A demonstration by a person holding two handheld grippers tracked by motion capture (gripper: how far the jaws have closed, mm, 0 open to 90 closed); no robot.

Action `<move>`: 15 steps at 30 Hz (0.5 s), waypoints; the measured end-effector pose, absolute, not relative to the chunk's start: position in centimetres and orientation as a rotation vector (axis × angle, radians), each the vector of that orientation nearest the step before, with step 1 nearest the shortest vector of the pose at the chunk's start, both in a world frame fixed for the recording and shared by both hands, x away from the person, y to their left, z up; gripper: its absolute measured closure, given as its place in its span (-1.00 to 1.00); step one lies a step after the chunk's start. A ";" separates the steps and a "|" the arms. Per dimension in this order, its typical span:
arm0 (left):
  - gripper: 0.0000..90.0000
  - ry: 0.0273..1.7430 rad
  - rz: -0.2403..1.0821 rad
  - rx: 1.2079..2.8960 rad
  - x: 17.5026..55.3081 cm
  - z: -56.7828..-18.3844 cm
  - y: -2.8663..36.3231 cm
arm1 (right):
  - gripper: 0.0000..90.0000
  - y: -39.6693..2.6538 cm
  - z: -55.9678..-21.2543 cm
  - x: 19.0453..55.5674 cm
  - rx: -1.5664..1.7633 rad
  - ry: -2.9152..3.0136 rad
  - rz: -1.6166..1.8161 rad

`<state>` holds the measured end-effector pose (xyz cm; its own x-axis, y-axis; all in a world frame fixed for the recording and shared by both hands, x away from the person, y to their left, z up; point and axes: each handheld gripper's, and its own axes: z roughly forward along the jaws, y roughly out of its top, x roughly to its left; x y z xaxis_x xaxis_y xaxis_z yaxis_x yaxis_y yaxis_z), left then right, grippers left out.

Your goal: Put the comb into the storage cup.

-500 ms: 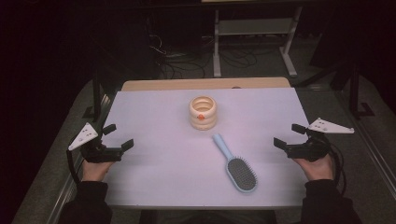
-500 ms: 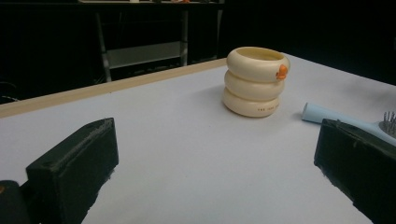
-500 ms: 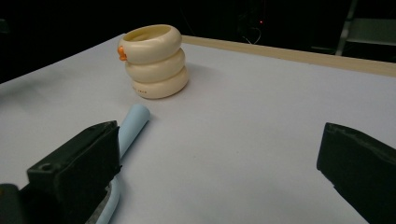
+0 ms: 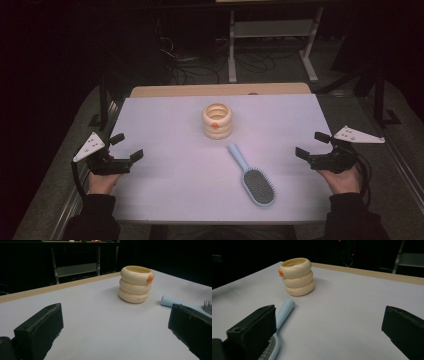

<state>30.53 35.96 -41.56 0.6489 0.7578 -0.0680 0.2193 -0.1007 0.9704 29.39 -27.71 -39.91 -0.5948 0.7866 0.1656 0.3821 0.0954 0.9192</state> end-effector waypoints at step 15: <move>-1.00 0.826 0.559 1.660 30.3 -41.8 35.7 | -1.00 -25.7 -37.6 30.6 1.063 2.126 1.455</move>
<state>30.33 35.72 -41.80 0.6401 0.7658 -0.0623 0.2267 -0.1107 0.9677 30.61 -25.65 -37.62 -0.6556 0.7454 0.1204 0.3822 0.1900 0.9043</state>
